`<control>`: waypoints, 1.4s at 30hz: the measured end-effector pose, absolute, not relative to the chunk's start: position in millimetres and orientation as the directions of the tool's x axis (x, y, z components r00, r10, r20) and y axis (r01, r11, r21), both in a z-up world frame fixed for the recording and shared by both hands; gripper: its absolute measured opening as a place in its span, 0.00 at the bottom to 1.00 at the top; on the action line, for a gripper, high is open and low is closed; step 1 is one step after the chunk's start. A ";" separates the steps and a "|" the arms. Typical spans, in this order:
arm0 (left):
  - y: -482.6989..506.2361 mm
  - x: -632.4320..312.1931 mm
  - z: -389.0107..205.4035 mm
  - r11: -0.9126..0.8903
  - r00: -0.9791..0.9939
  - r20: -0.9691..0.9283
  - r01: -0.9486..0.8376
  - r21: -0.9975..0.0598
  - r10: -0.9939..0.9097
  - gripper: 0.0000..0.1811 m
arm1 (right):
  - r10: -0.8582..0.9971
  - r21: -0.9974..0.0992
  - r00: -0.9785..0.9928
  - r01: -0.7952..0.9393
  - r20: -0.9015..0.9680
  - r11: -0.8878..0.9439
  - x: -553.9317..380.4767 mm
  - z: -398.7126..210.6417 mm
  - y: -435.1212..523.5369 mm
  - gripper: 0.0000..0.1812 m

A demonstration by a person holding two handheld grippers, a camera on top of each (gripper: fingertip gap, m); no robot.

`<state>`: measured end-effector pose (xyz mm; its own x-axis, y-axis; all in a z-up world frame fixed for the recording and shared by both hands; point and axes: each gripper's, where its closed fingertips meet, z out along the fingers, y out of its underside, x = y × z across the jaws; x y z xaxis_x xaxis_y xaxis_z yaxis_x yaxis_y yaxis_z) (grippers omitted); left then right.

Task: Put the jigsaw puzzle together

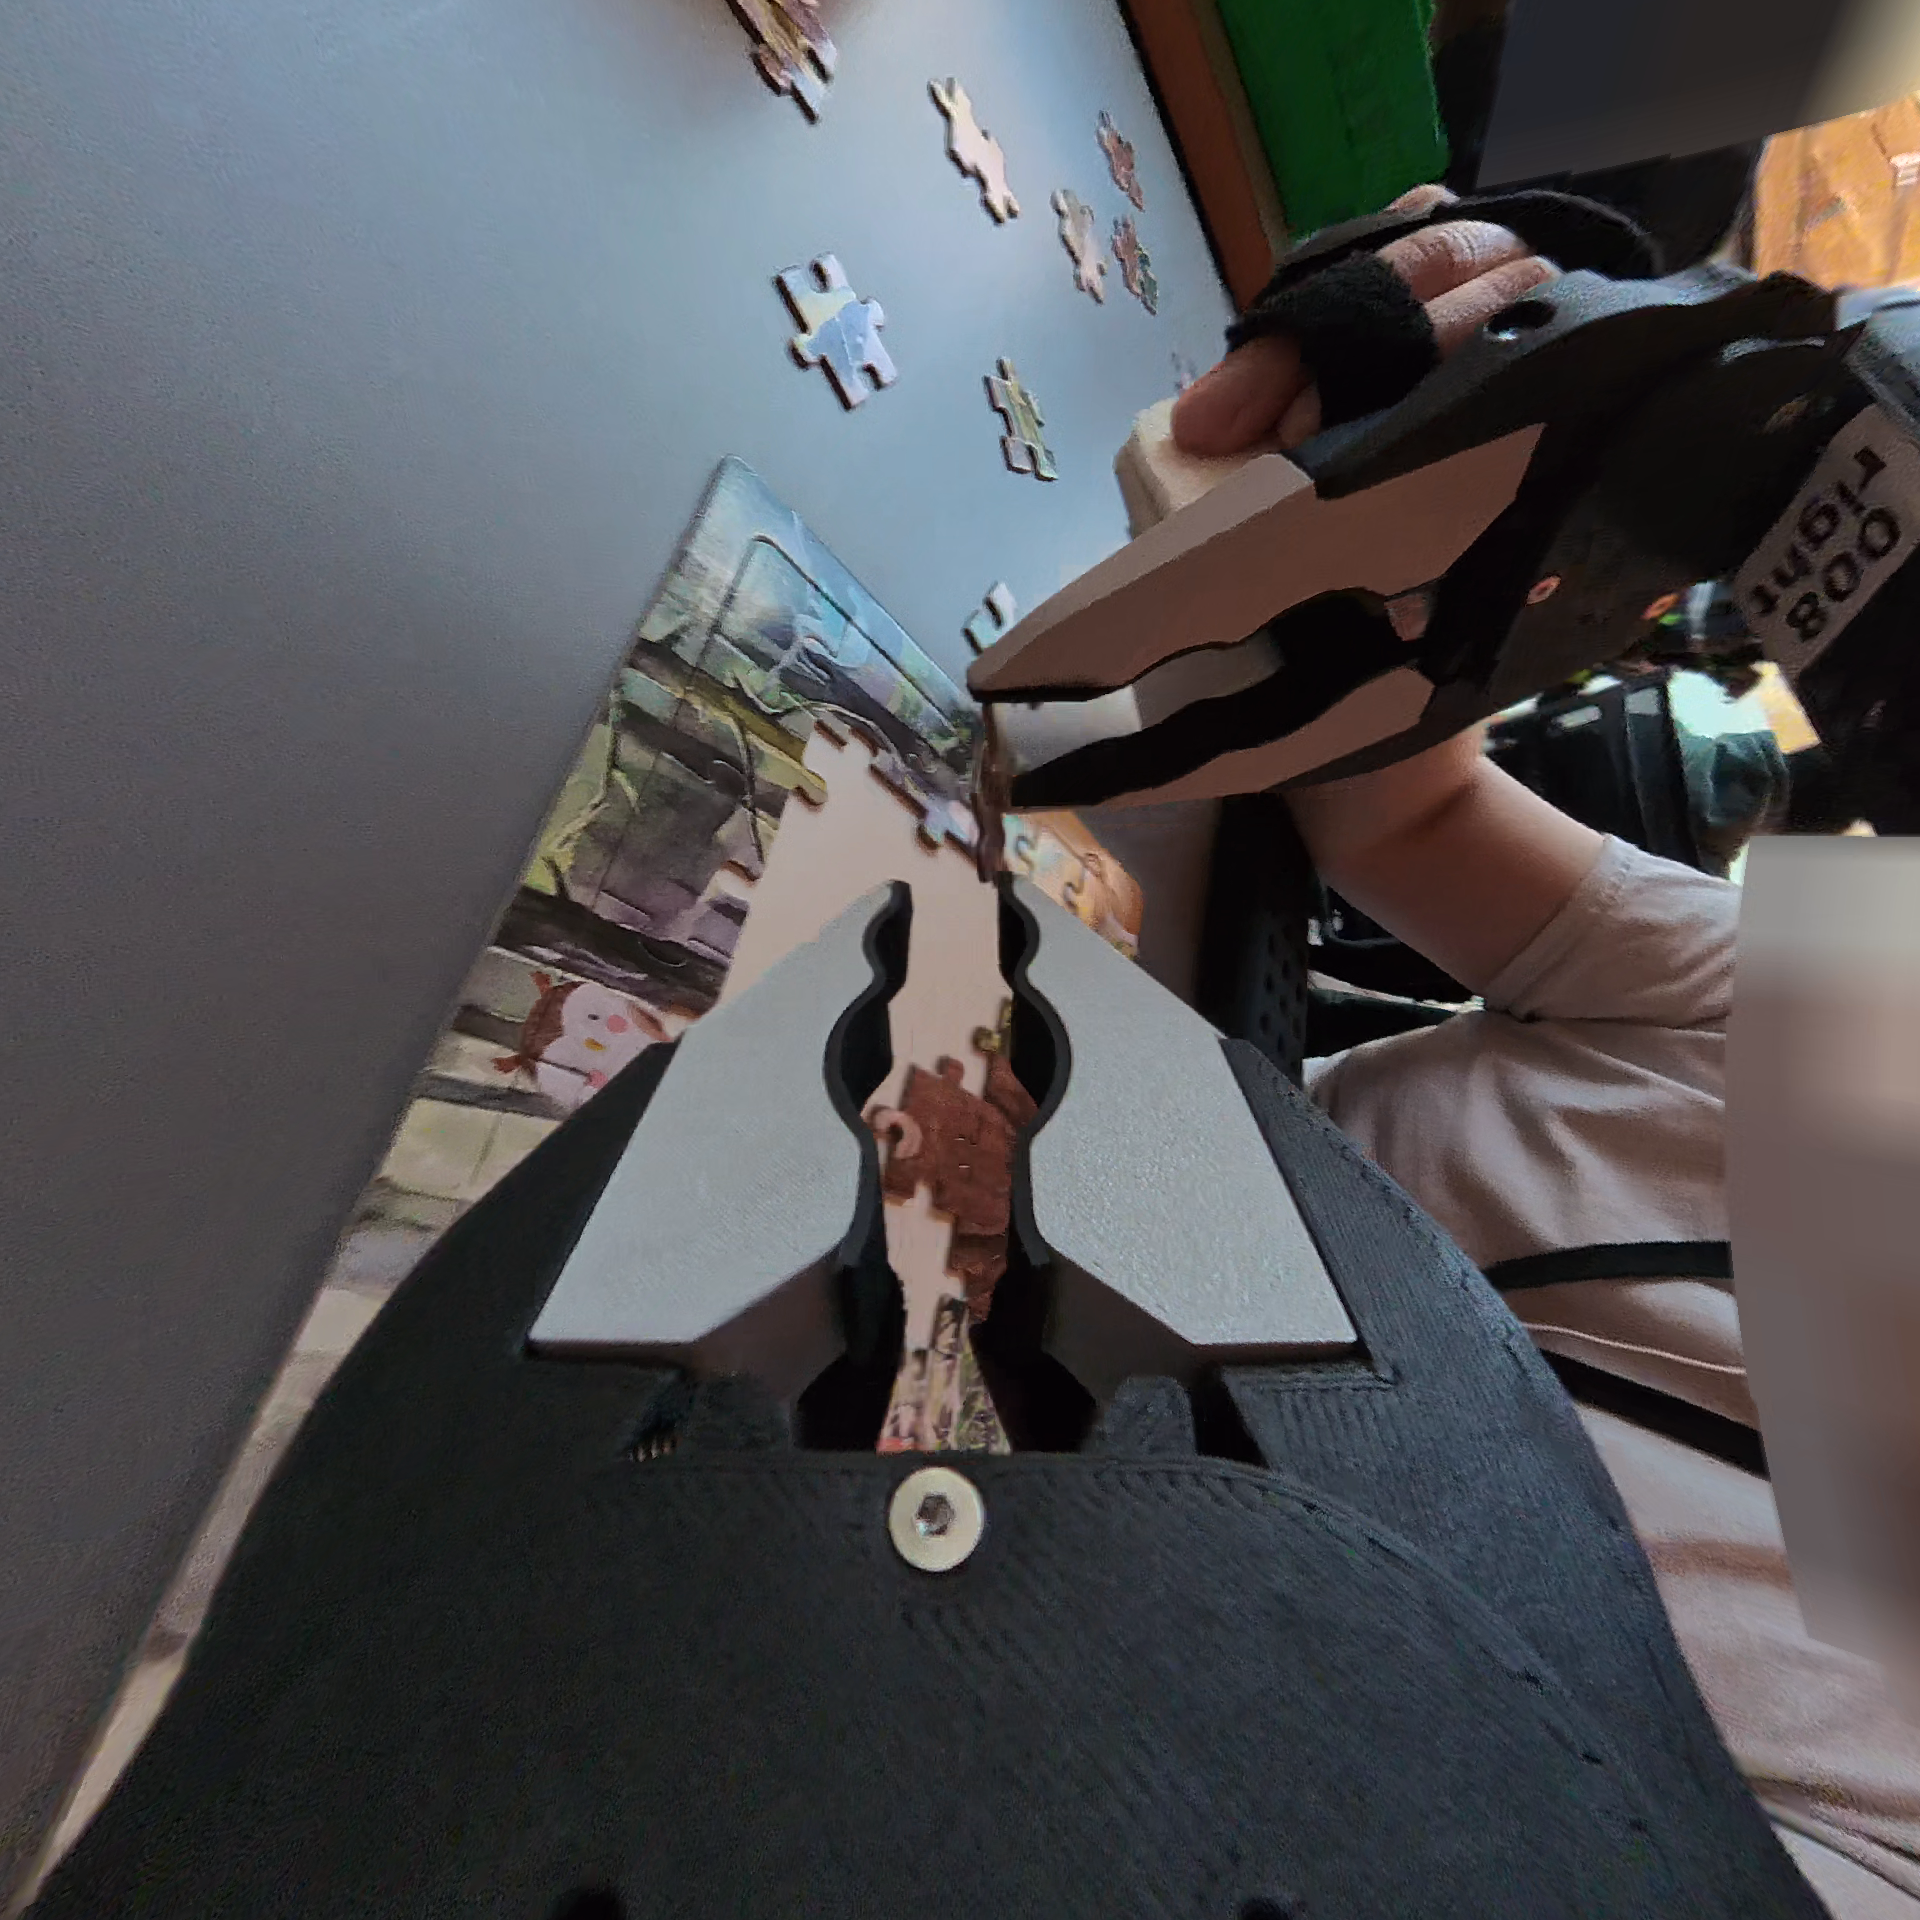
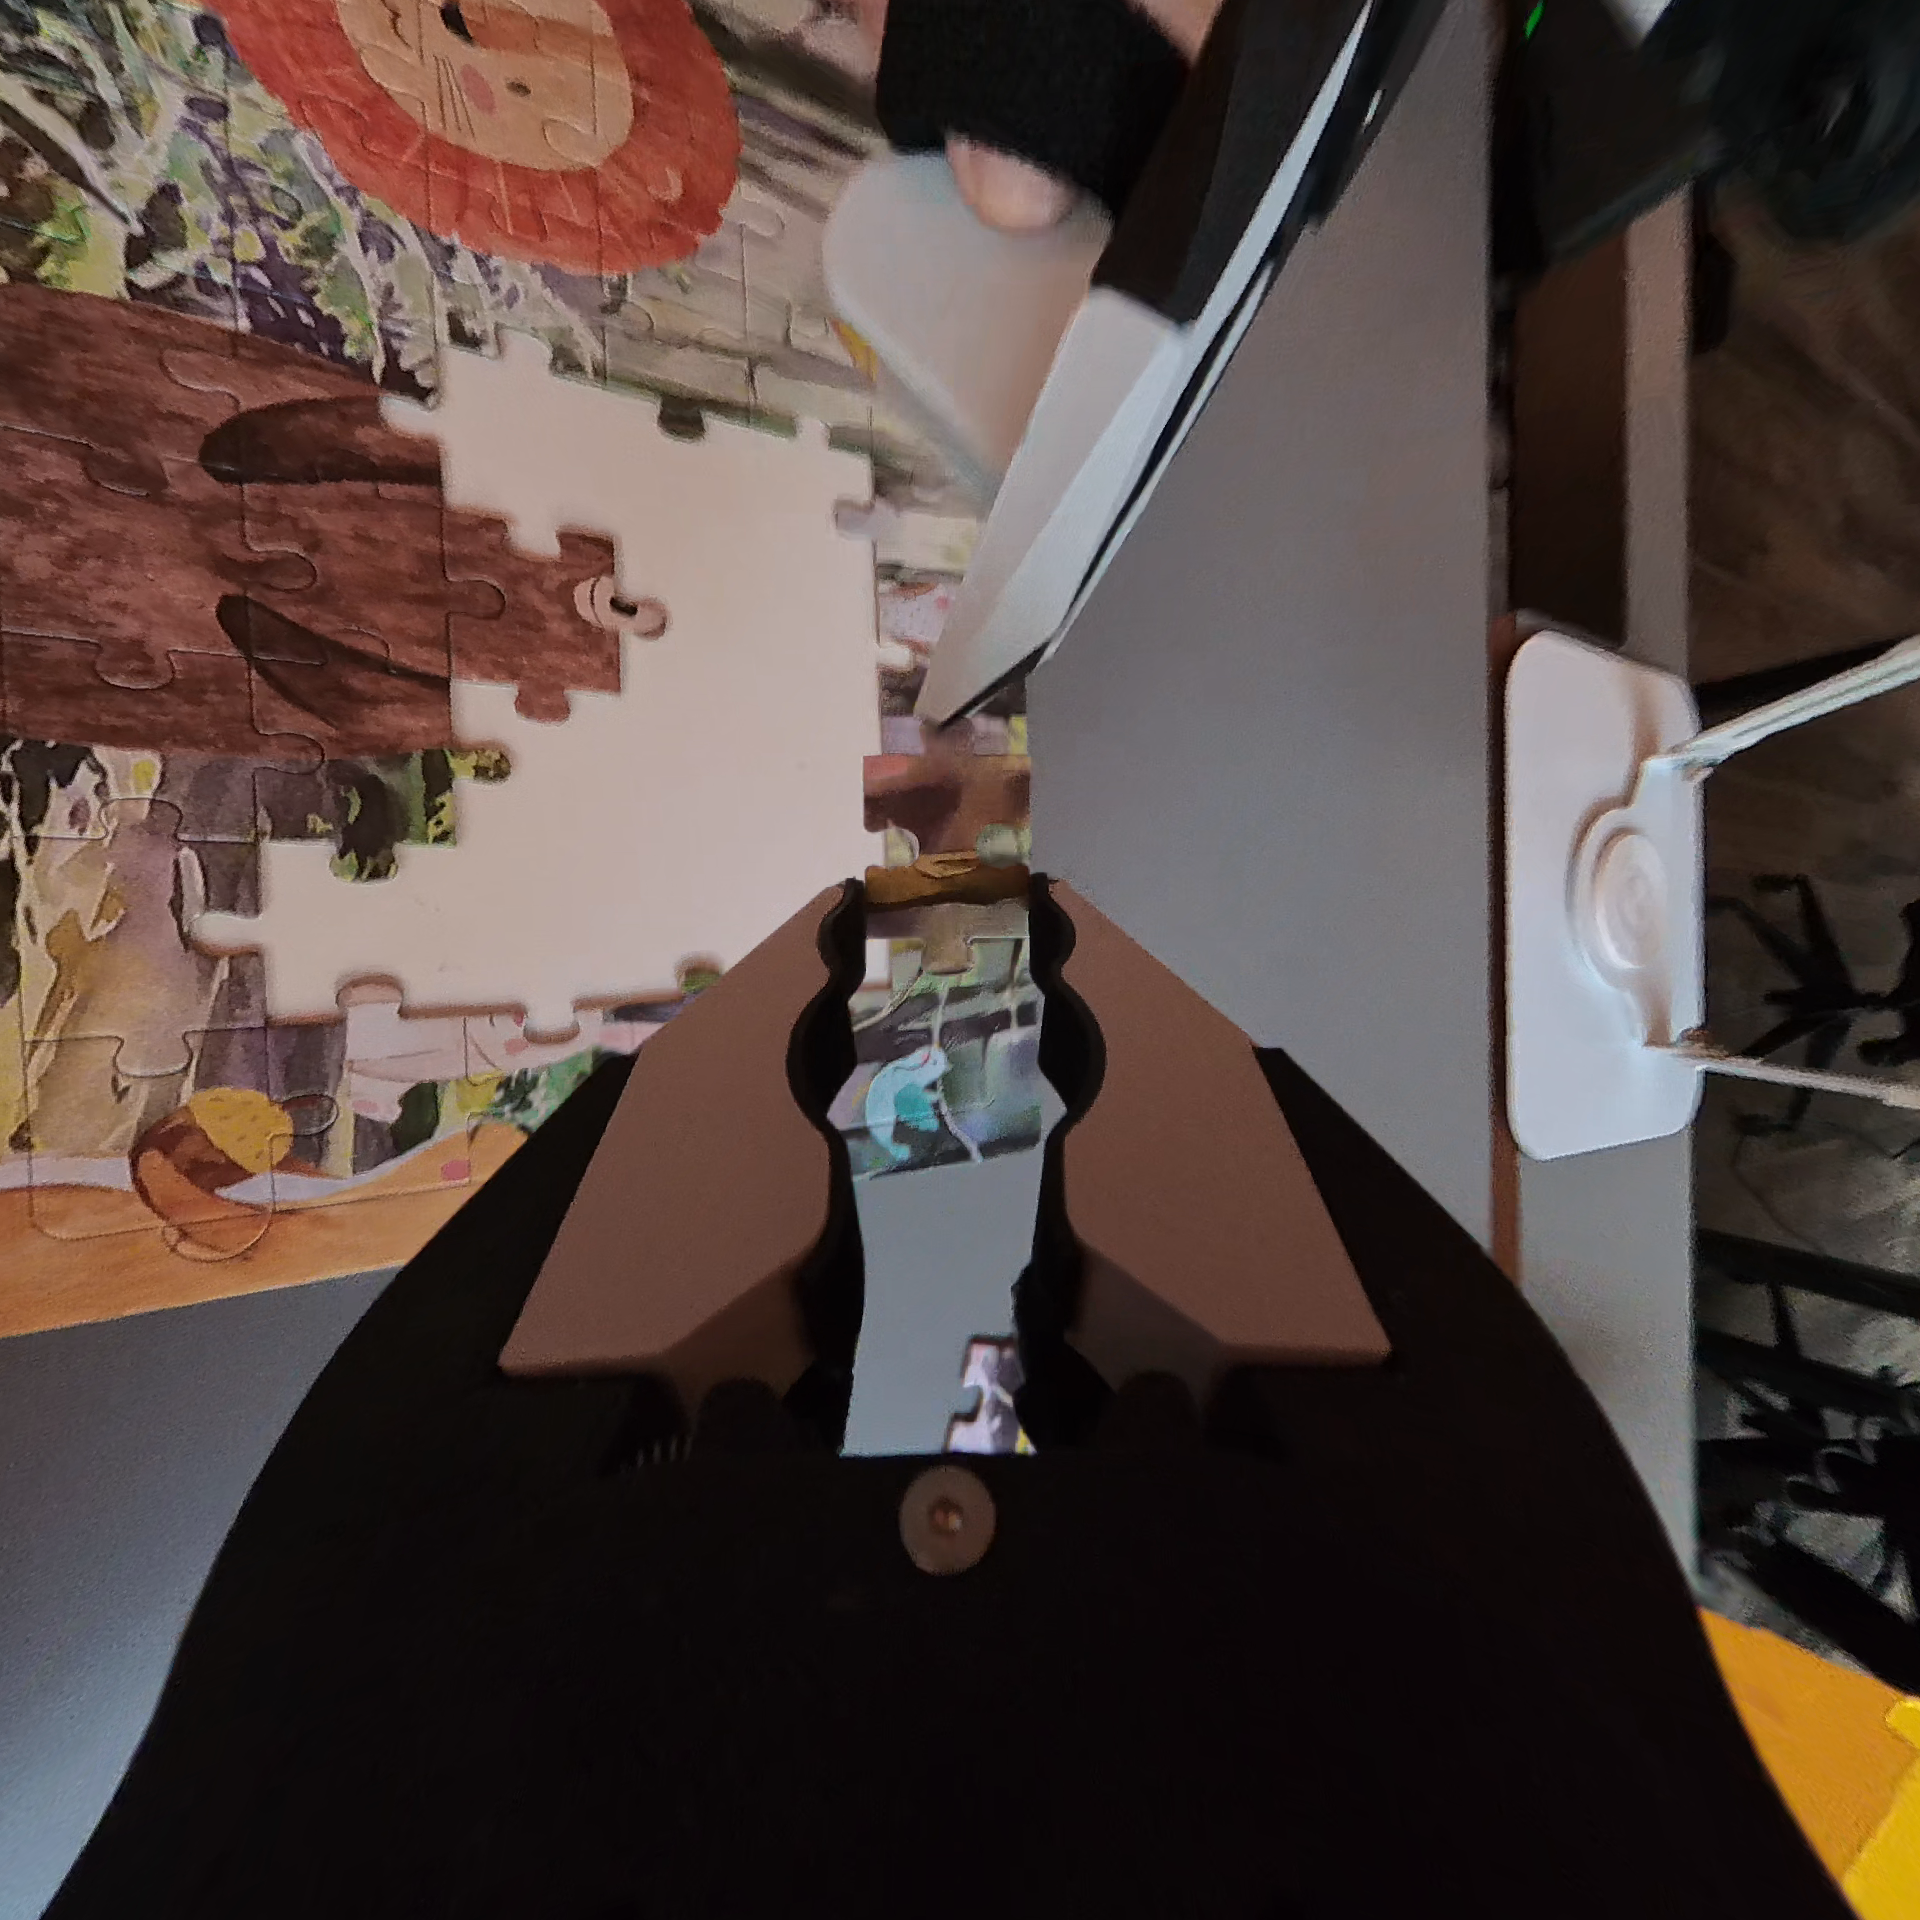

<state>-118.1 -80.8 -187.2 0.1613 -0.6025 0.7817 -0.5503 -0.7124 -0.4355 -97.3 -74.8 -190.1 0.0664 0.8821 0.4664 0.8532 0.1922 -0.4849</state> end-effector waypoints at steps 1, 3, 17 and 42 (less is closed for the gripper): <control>-75.4 -120.3 -192.2 -0.702 0.194 0.750 -0.552 -0.449 -0.632 0.11 | 0.905 -0.484 0.076 0.862 0.420 0.153 -92.3 -197.2 -75.5 0.17; -70.5 -123.4 -197.8 -0.645 0.221 0.668 -0.583 -0.494 -0.711 0.13 | 0.942 -0.492 0.091 0.866 0.322 0.085 -86.8 -211.5 -78.3 0.16; -81.7 -111.1 -230.6 -0.132 0.053 0.147 -0.790 -0.599 -0.988 0.13 | 0.987 -0.490 0.088 0.872 0.134 -0.011 -84.0 -231.8 -78.9 0.17; -86.5 -106.0 -243.0 0.019 -0.021 -0.003 -0.836 -0.549 -1.000 0.04 | 0.993 -0.510 0.078 0.860 0.085 -0.024 -84.2 -237.5 -83.4 0.19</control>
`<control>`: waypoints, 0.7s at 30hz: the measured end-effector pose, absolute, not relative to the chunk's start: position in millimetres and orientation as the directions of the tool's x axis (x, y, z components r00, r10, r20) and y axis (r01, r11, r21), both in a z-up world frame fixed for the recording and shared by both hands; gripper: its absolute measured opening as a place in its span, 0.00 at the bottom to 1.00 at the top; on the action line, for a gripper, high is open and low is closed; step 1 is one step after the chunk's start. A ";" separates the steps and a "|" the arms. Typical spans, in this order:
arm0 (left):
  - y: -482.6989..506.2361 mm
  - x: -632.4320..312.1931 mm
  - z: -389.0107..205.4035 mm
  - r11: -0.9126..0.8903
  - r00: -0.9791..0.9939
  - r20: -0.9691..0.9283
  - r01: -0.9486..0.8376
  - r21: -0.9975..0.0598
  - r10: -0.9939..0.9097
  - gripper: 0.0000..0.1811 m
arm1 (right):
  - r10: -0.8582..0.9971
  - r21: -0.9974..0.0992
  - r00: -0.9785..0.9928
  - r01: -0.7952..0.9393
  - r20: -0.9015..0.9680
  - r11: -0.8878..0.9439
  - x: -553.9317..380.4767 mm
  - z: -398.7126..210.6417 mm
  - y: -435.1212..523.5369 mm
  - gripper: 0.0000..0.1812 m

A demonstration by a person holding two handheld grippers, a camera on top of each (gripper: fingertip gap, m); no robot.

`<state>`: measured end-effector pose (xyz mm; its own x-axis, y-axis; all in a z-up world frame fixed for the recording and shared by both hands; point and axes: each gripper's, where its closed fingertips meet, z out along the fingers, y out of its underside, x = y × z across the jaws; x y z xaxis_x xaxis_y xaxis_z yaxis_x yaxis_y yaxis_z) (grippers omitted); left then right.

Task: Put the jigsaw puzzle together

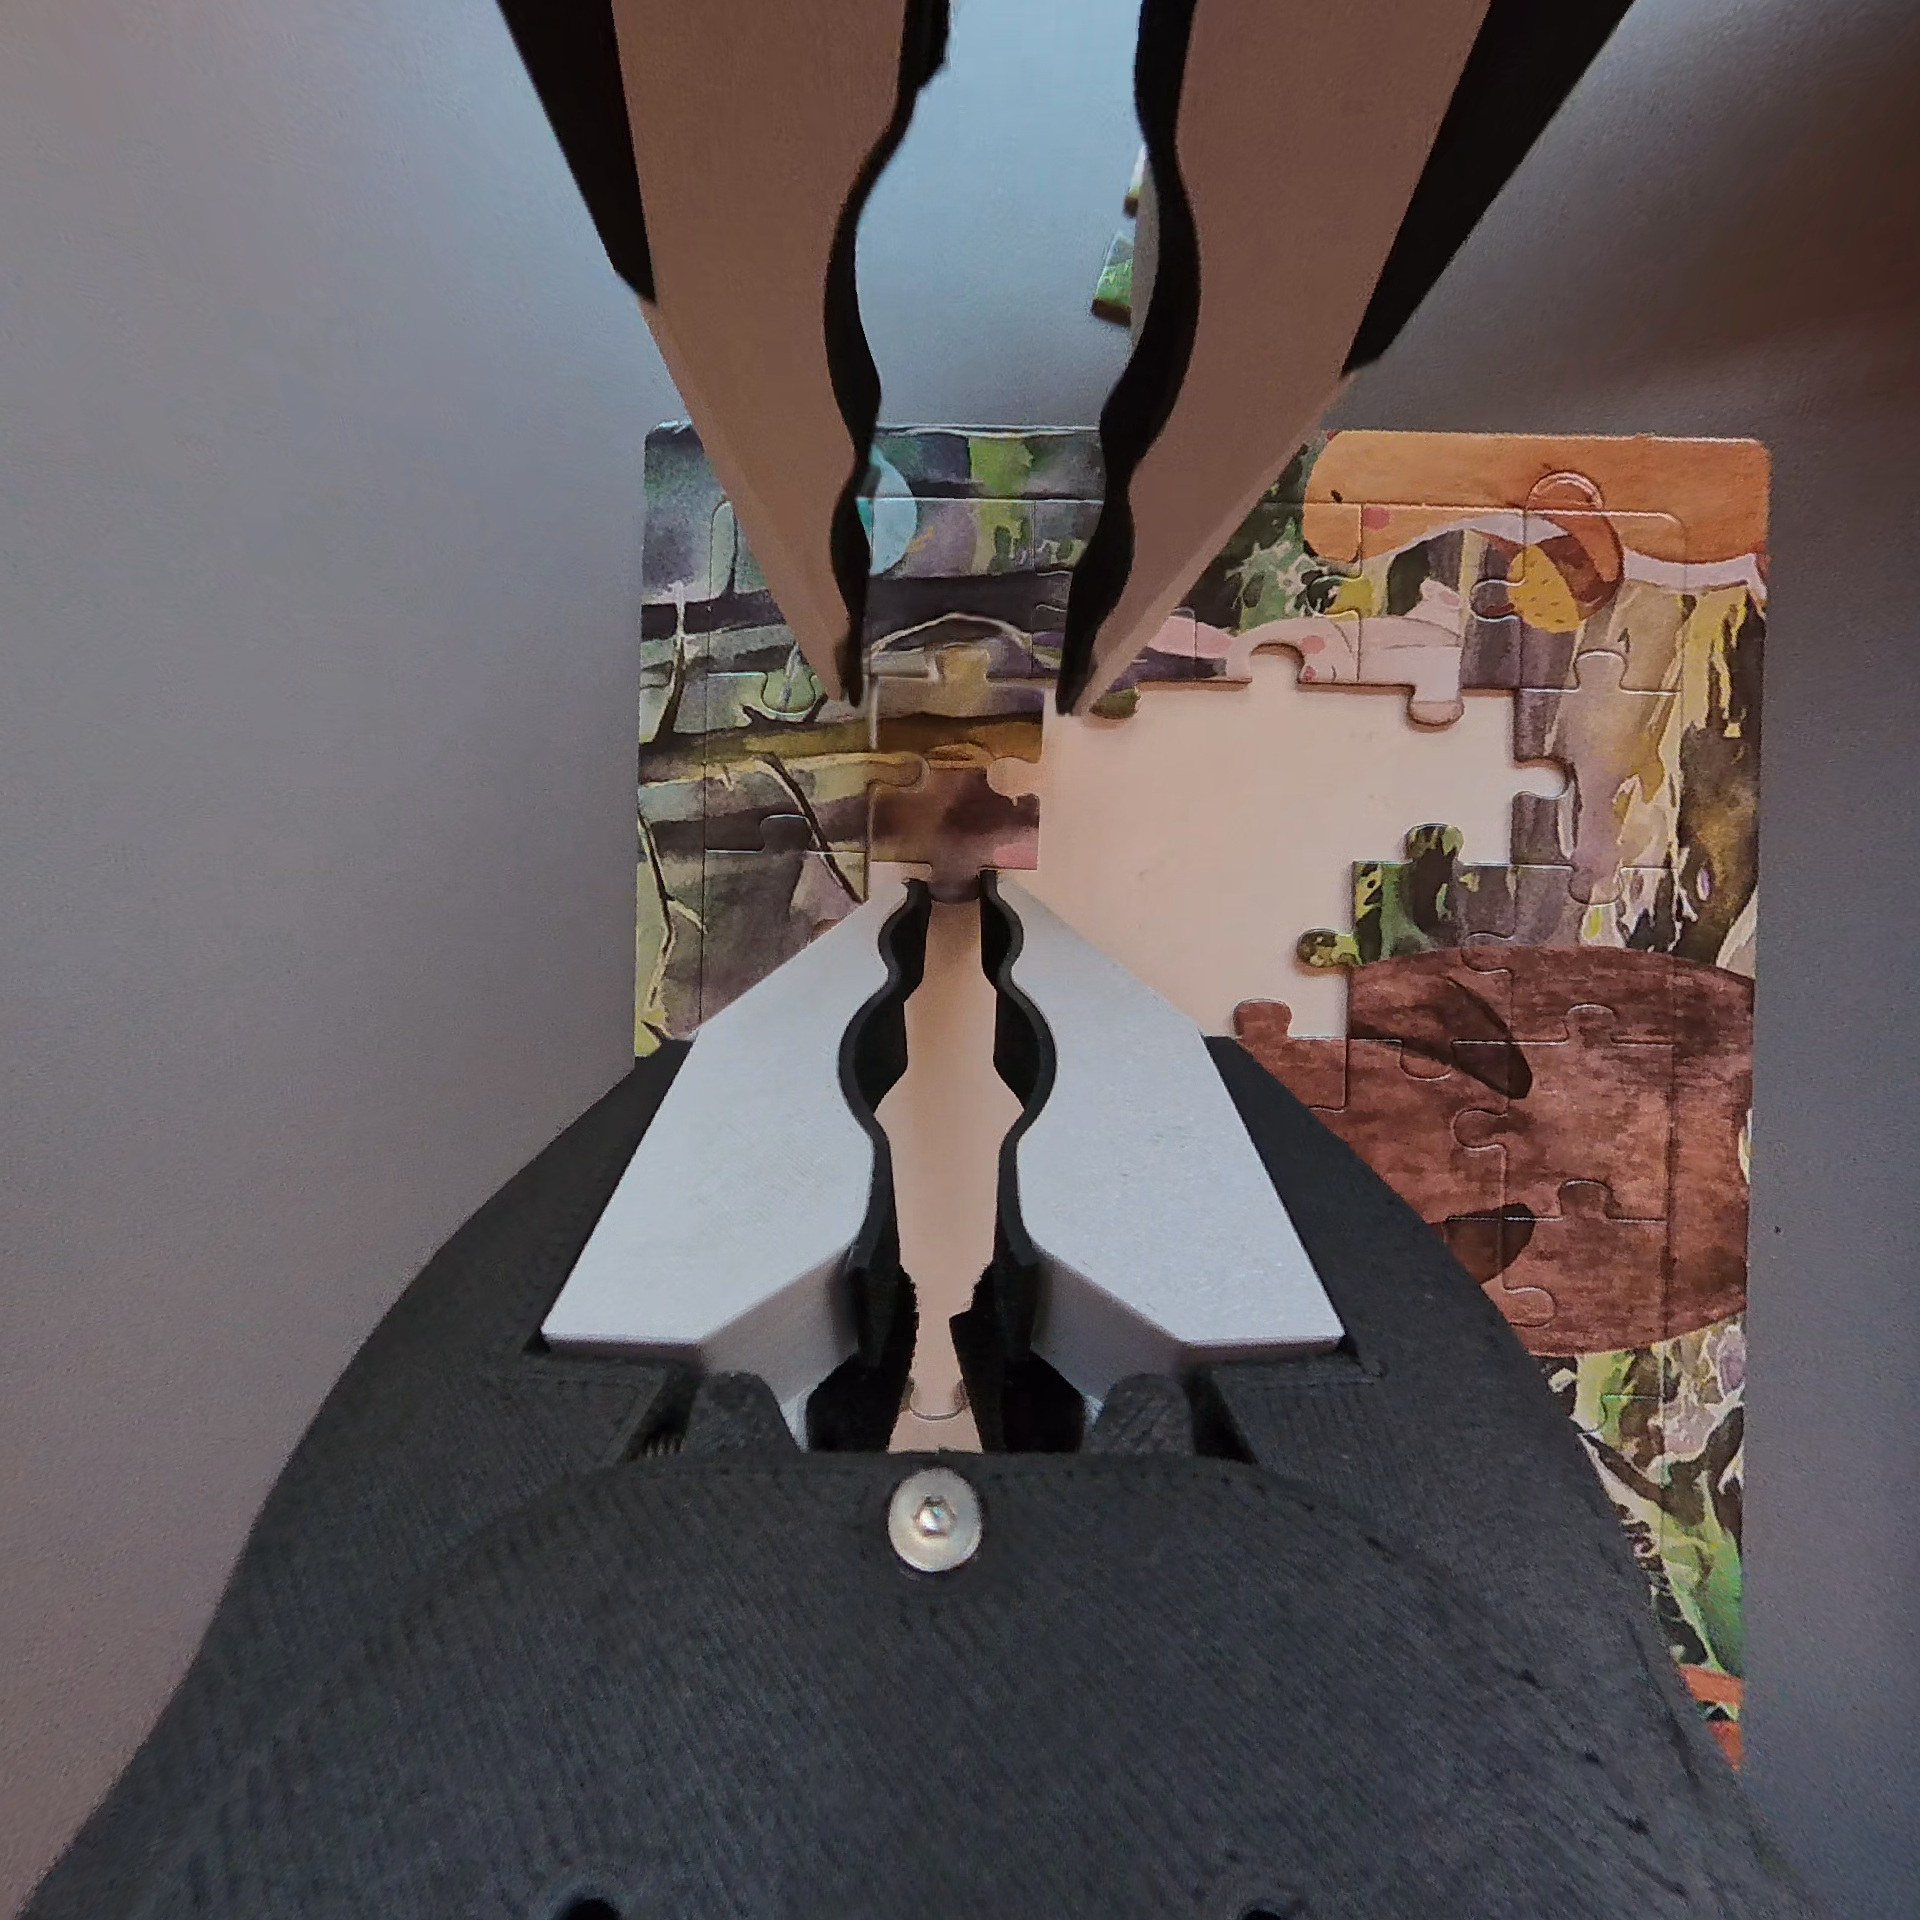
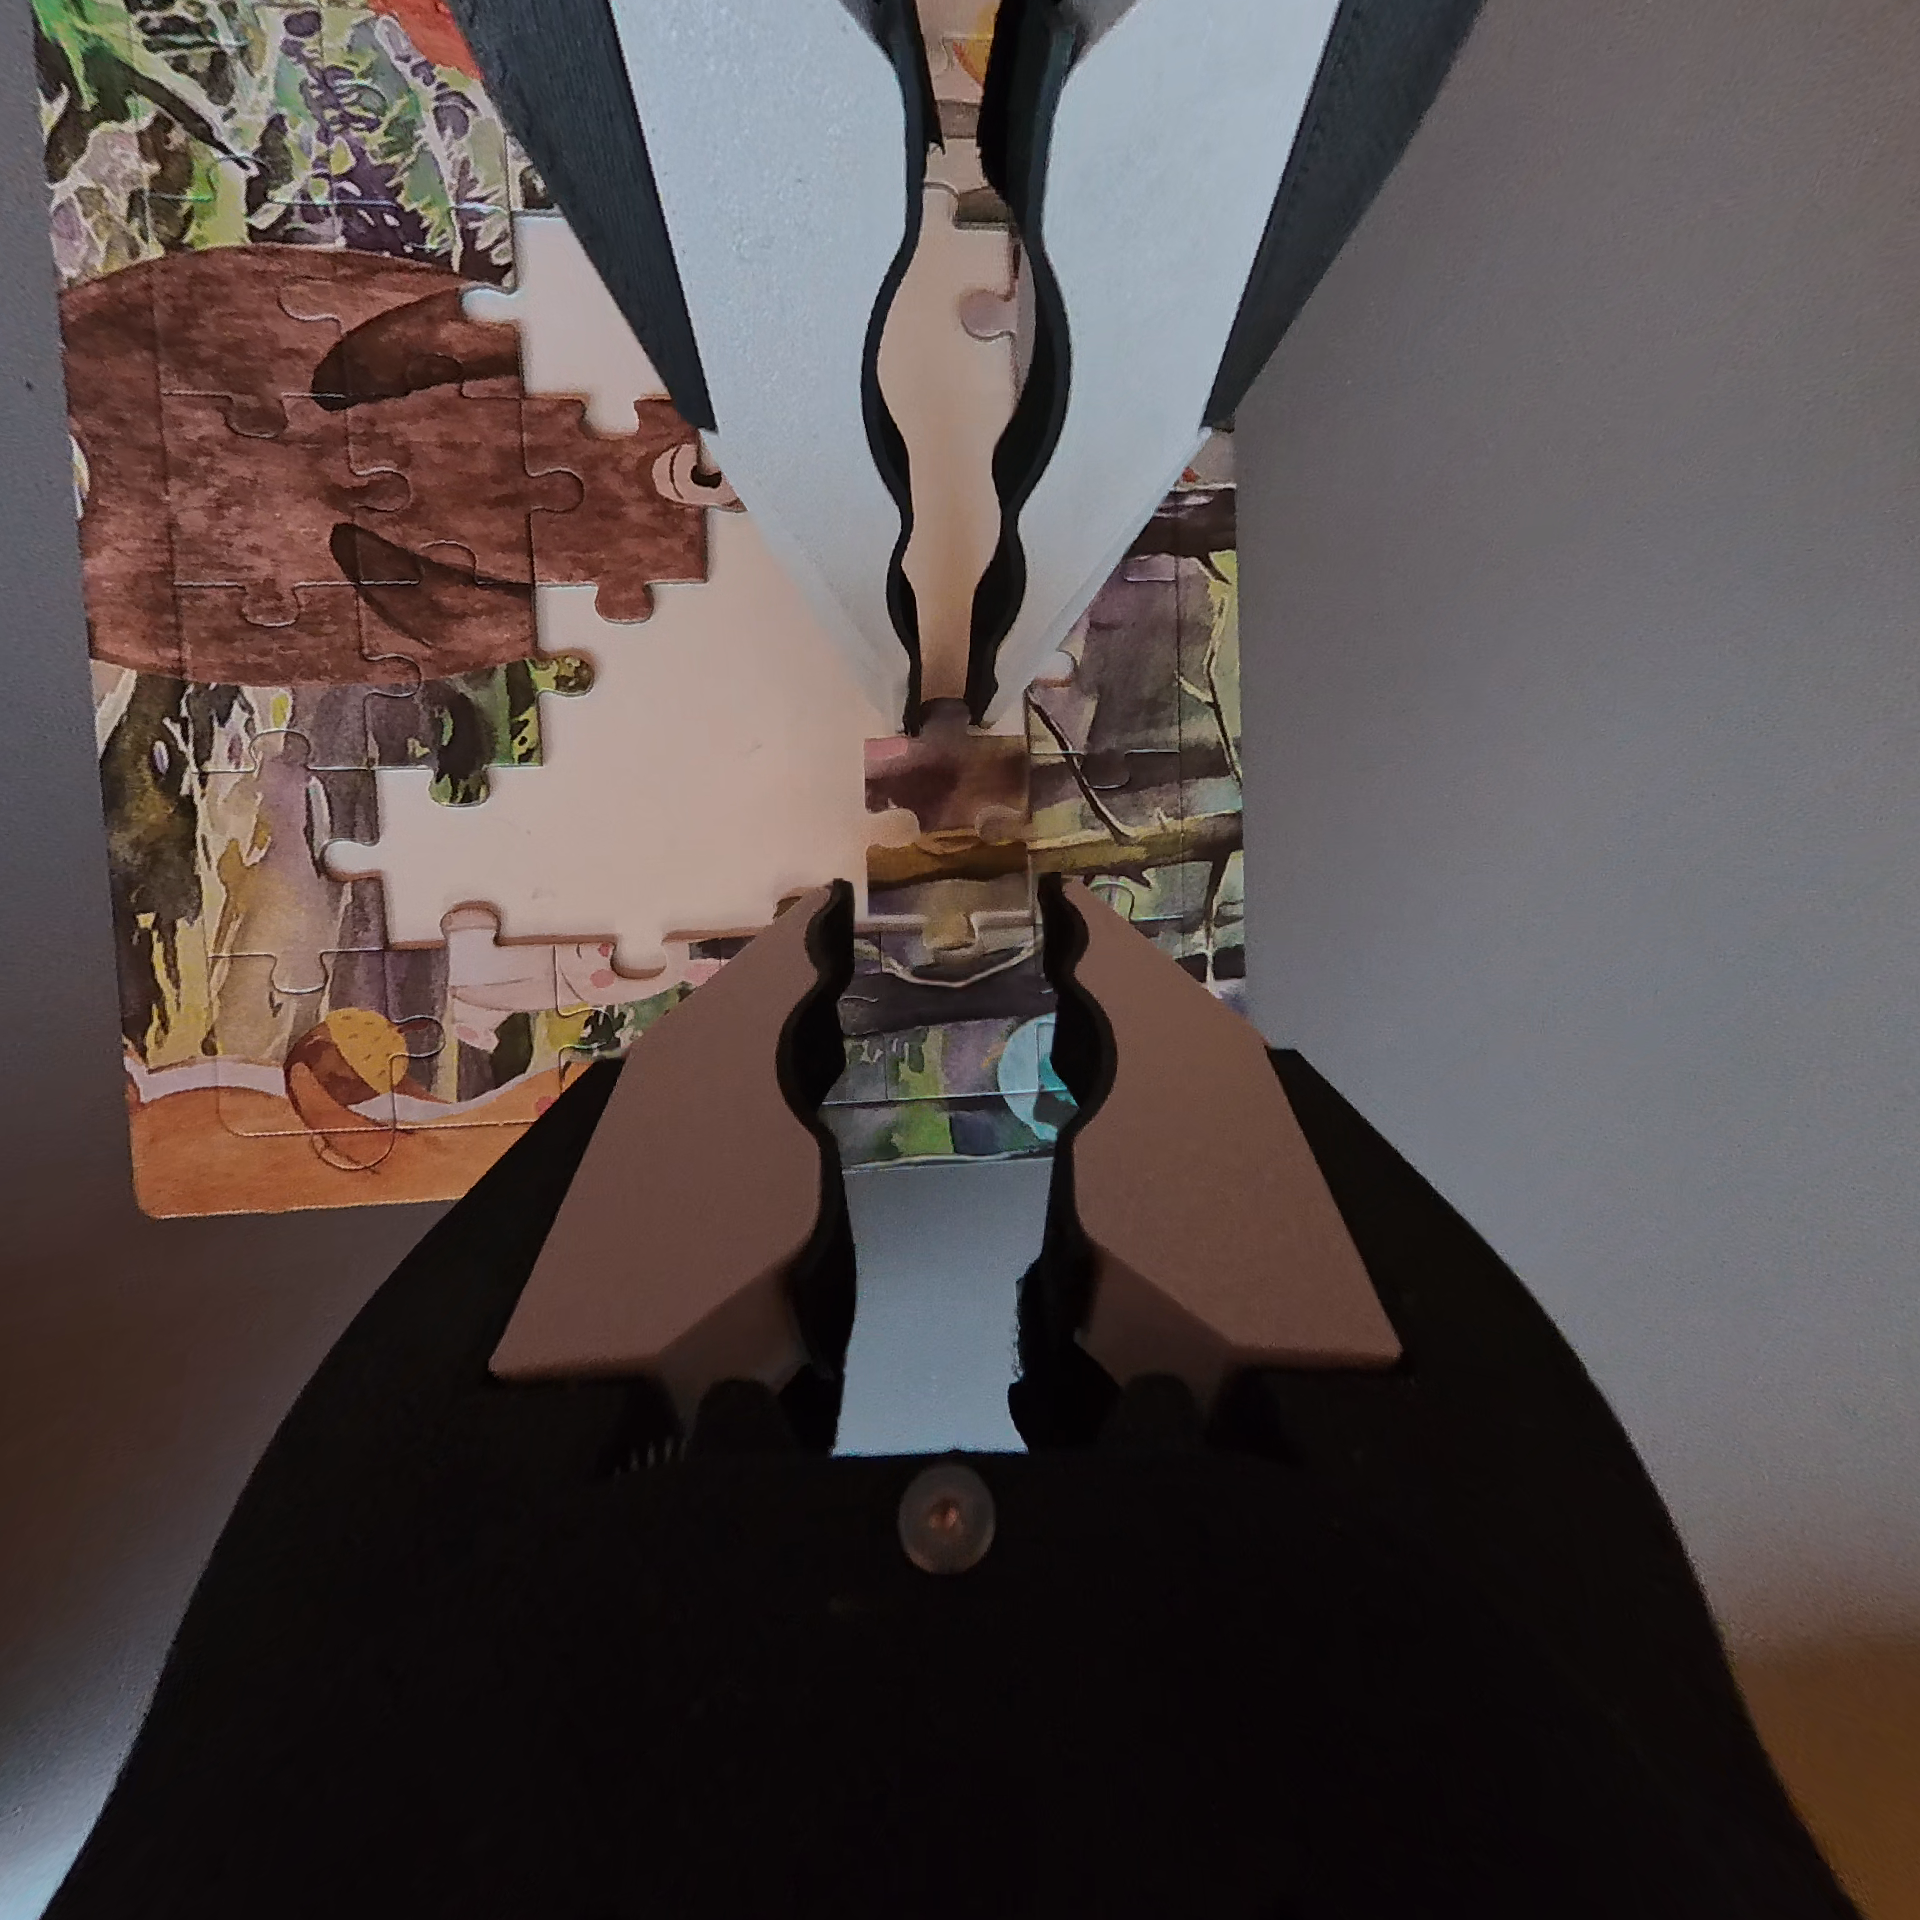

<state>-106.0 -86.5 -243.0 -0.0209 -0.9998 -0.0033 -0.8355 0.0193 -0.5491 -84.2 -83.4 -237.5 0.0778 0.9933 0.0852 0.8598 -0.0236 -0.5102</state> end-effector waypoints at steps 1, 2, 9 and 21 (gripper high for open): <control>-86.3 -106.2 -243.3 0.013 -0.017 0.003 -0.836 -0.548 -1.000 0.04 | 0.992 -0.522 0.092 0.852 0.090 -0.032 -83.0 -235.1 -80.8 0.20; -86.2 -106.1 -243.1 0.003 -0.011 0.011 -0.835 -0.550 -1.000 0.04 | 0.989 -0.538 0.109 0.842 0.096 -0.041 -81.4 -232.0 -77.5 0.19; -87.2 -105.8 -242.4 -0.081 0.024 0.108 -0.829 -0.553 -0.994 0.04 | 0.973 -0.625 0.231 0.759 -0.004 -0.182 -73.1 -223.0 -65.8 0.15; -87.2 -105.3 -243.4 -0.046 0.013 0.066 -0.849 -0.527 -0.998 0.04 | 0.958 -0.600 0.285 0.772 0.032 -0.209 -70.6 -234.8 -52.8 0.27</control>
